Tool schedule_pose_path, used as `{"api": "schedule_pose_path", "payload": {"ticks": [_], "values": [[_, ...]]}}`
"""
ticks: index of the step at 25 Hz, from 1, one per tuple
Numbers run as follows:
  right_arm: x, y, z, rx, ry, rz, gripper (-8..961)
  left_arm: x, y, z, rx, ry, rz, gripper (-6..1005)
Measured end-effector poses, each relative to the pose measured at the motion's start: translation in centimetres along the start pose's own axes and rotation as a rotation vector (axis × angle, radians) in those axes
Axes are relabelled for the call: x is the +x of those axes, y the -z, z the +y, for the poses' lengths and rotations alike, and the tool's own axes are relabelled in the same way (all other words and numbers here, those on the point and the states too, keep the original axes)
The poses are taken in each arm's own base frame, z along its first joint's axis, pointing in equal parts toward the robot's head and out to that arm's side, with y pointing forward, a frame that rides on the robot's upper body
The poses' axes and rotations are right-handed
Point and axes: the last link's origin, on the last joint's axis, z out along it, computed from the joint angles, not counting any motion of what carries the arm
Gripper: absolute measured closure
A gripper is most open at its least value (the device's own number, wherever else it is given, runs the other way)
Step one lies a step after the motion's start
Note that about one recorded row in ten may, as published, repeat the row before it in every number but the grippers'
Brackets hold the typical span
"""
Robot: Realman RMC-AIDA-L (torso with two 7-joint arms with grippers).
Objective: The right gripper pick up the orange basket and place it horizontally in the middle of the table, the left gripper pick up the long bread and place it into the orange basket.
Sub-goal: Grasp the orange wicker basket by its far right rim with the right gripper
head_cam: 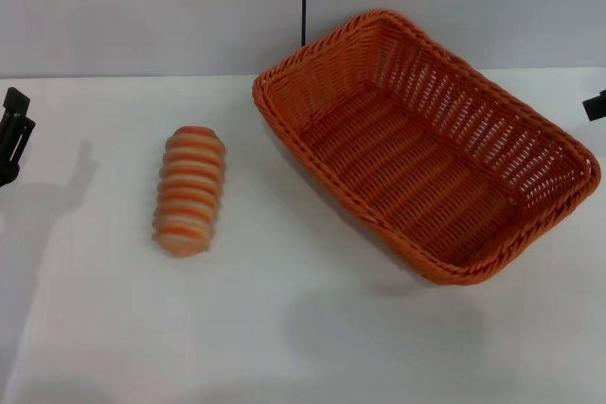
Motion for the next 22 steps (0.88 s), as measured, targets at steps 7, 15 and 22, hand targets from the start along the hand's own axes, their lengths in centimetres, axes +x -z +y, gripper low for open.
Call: {"api": "schedule_pose_path", "payload": {"ticks": [7, 15, 22], "values": [[0.3, -1.2, -0.3, -0.004, -0.024, 0.0, 543, 0.0, 0.1, 0.0, 0.002, 0.002, -0.003, 141], [0.5, -2.3, 0.1, -0.017, -0.016, 0.015, 544, -0.1, 0.2, 0.0, -0.001, 0.004, -0.004, 141], [0.7, -2.6, 0.0, -0.01, -0.017, 0.02, 555, 0.0, 0.5, 0.0, 0.002, 0.004, -0.001, 141]]}}
